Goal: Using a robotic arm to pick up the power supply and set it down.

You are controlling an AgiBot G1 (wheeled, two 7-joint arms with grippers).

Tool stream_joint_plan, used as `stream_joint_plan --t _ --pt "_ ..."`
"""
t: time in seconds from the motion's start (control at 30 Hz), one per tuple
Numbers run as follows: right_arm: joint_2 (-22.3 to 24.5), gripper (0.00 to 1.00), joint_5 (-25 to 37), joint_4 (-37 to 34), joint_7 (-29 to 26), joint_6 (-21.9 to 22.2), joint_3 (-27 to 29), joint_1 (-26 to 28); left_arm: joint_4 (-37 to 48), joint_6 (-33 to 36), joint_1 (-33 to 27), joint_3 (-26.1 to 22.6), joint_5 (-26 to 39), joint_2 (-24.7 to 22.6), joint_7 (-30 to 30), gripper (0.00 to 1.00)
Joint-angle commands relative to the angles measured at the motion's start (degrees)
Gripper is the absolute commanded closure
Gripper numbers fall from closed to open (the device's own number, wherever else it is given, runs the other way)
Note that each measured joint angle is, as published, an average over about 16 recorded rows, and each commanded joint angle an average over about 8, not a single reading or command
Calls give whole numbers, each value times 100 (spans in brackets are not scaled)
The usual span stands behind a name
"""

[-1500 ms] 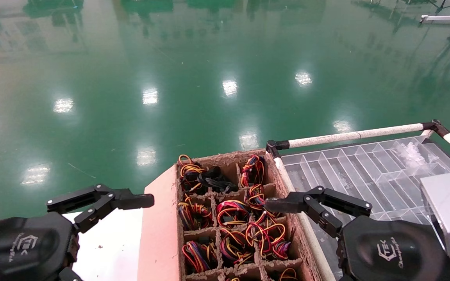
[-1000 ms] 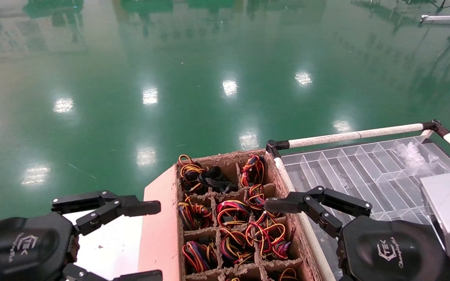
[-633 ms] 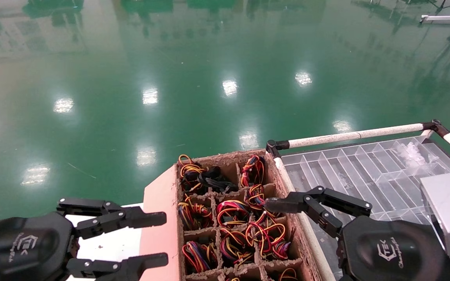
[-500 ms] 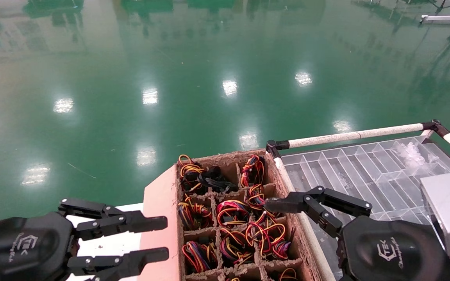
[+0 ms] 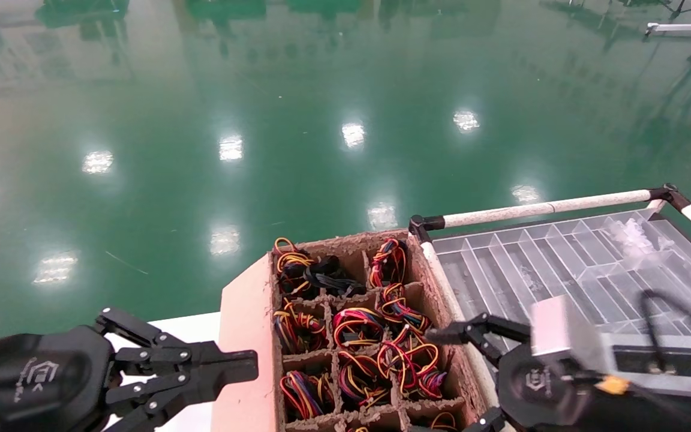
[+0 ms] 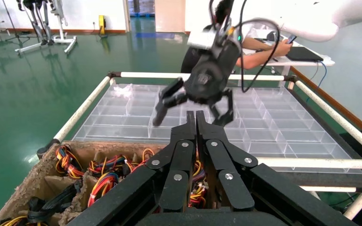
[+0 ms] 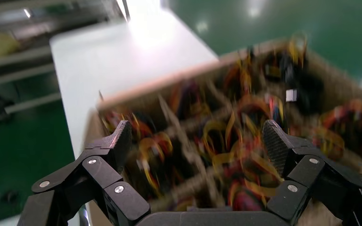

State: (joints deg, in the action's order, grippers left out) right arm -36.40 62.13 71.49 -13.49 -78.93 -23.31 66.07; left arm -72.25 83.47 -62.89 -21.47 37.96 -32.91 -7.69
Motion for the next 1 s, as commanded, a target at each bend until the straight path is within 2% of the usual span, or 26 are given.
stream_joint_plan --t 0.03,0.17,0.23,0.63,1.0 --pt "-37 35 308 -33 -99 78 -130 91 0 0 0 0 0 0 0 100" --pt "-181 84 793 -166 -246 208 -331 283 0 0 0 0 0 0 0 100" --pt "-257 98 998 -241 -293 261 -414 374 0 0 0 0 0 0 0 100" --pt "-684 100 1647 -773 -285 345 -735 732 0 0 0 -1 -1 0 0 100" --pt "-841 100 1810 -1093 -144 384 -820 803 0 0 0 -1 -1 0 1 100"
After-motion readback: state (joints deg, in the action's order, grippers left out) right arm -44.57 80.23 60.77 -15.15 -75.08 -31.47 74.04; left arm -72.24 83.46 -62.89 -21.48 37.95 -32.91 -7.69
